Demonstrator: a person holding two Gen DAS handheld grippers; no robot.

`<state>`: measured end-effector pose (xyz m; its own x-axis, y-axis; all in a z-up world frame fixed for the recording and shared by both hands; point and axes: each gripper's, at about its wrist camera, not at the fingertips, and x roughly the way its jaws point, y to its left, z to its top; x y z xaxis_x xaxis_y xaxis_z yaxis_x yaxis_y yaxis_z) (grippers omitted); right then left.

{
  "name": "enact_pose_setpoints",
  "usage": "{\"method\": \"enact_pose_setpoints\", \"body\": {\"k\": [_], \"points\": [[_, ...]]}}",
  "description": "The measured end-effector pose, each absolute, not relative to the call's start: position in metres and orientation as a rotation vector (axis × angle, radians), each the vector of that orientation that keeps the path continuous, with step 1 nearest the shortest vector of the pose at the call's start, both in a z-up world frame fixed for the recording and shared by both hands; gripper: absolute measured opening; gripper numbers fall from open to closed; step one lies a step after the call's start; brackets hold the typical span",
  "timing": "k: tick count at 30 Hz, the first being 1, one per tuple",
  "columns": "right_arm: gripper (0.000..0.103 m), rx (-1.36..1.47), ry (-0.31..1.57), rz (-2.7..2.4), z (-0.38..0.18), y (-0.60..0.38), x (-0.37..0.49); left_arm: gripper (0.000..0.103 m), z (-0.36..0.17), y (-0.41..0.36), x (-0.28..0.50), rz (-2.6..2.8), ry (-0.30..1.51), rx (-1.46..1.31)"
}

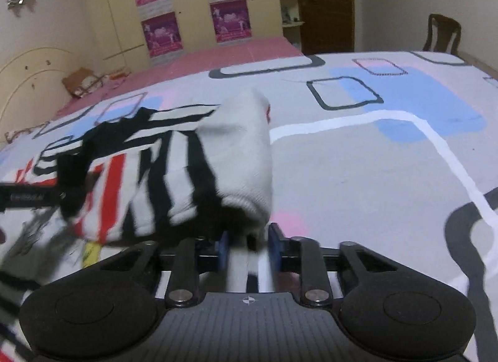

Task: Fold small clothes
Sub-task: 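Carry the held sleeve across the sweater body and open the right gripper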

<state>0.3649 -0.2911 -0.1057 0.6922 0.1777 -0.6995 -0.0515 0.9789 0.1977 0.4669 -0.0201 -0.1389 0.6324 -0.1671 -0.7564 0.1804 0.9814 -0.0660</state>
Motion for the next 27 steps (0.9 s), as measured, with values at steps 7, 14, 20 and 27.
{"method": "enact_pose_setpoints", "body": {"k": [7, 14, 20, 27], "points": [[0.016, 0.123, 0.803, 0.131, -0.114, -0.284, 0.368, 0.010, -0.108, 0.044, 0.430, -0.105, 0.662, -0.153], [0.016, 0.070, 0.807, 0.150, -0.118, -0.276, 0.372, 0.007, -0.152, 0.081, 0.428, -0.022, 0.774, -0.233], [0.044, 0.018, 0.807, 0.208, -0.106, -0.279, 0.364, 0.054, -0.143, 0.085, 0.424, 0.000, 0.760, -0.226], [0.039, 0.169, 0.734, 0.247, -0.078, -0.300, 0.370, 0.047, -0.146, 0.106, 0.433, 0.002, 0.823, -0.238]]}}
